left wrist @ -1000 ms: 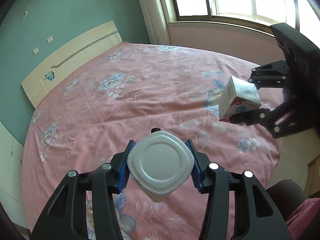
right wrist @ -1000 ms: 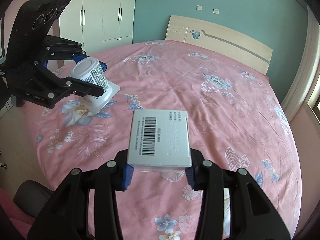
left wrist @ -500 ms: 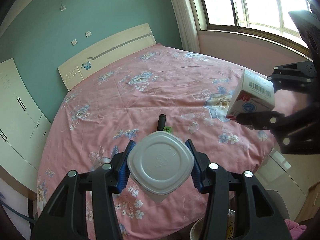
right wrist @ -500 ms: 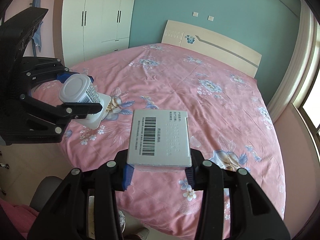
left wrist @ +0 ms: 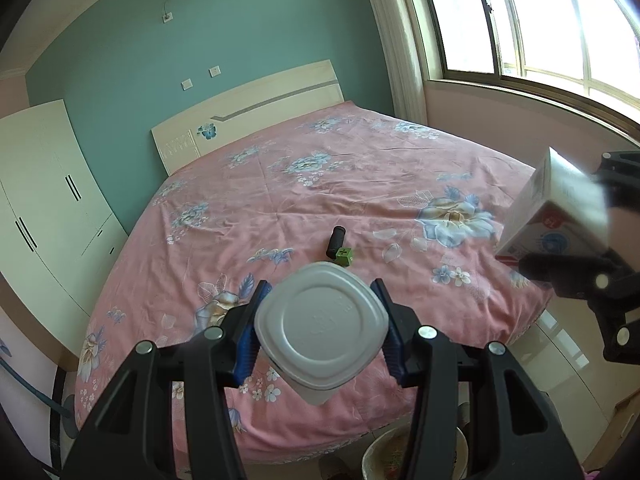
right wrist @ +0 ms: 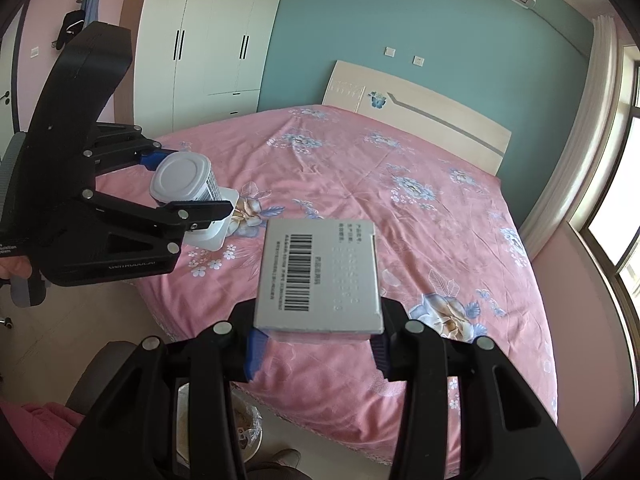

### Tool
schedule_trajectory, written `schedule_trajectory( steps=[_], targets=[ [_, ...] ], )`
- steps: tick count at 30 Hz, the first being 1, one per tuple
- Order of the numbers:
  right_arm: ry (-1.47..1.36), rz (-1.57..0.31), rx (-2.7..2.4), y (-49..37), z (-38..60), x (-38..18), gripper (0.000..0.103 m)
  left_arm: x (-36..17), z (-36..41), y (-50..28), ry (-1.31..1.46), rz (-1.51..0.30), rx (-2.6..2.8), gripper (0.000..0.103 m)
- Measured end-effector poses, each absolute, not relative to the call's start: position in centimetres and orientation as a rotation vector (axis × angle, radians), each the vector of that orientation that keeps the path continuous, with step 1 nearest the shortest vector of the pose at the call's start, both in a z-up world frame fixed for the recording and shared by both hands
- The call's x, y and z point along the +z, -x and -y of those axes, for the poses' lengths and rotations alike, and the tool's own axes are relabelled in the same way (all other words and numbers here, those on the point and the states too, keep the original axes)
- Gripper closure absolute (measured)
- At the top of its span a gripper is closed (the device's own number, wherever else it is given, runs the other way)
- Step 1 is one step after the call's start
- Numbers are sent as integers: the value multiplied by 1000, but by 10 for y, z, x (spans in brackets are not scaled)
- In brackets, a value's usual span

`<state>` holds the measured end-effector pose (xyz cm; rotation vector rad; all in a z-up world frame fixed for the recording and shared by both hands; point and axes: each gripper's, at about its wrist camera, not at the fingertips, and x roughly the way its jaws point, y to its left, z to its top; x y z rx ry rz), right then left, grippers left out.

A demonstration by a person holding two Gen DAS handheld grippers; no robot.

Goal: Collect trash
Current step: 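Carry the yogurt cup and white box with both tools over the bin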

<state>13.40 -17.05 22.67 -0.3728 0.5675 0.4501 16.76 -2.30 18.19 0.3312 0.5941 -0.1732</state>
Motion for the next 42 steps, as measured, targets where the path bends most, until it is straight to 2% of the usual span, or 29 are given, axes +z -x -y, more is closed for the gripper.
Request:
schedule_trajectory(
  steps=[6,14,26,42],
  targets=[
    [374,-584,456,-118,169,212,59,166,9,-154,-312,-619,-168,50],
    [368,-665,485,-116,158,173,59,115,-21,-146,-285,-719,-136,50],
    [359,-835,533,-126,137,82,59,21,-45,-136,-233,-901,-127,50],
    [307,-1061,562,-131,129,-40,59,-83,-27,-128,-234,-1093,-193,50]
  ],
)
